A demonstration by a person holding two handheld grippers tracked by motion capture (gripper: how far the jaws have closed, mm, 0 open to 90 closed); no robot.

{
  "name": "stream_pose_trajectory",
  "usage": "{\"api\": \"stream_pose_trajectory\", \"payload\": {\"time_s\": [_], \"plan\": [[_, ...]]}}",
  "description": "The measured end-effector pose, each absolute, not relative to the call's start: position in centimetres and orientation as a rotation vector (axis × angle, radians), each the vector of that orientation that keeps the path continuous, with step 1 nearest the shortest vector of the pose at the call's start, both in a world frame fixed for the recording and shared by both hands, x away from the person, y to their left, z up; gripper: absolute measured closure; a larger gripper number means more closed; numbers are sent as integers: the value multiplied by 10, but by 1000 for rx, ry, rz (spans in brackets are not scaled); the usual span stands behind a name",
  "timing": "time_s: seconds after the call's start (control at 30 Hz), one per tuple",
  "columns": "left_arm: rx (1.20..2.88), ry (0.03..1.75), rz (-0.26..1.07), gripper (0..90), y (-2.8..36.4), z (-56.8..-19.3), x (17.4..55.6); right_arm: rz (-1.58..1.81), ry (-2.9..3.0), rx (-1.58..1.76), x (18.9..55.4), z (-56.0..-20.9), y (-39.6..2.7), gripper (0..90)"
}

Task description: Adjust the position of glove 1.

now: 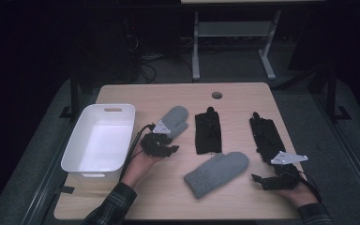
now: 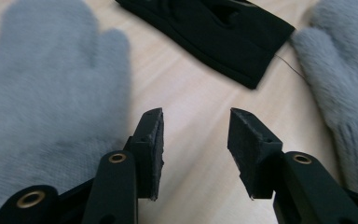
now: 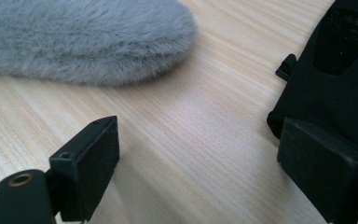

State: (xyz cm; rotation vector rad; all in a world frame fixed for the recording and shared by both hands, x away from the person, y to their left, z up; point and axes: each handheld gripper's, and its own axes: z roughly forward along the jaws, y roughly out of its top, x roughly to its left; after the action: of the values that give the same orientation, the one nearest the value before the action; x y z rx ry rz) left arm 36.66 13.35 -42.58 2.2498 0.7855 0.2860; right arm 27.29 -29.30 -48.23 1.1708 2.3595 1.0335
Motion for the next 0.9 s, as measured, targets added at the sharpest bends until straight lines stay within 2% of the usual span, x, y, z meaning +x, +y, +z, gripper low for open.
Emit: {"api": "stream_pose_trajectory", "payload": {"time_s": [0.63,0.9], "plan": [[2205,912,413,417,130,-414,423,1043,2362,1172,273,-482,-294,128],[2203,954,441,398,133,-422,444,1047,2363,1170,274,-482,-295,128]]}}
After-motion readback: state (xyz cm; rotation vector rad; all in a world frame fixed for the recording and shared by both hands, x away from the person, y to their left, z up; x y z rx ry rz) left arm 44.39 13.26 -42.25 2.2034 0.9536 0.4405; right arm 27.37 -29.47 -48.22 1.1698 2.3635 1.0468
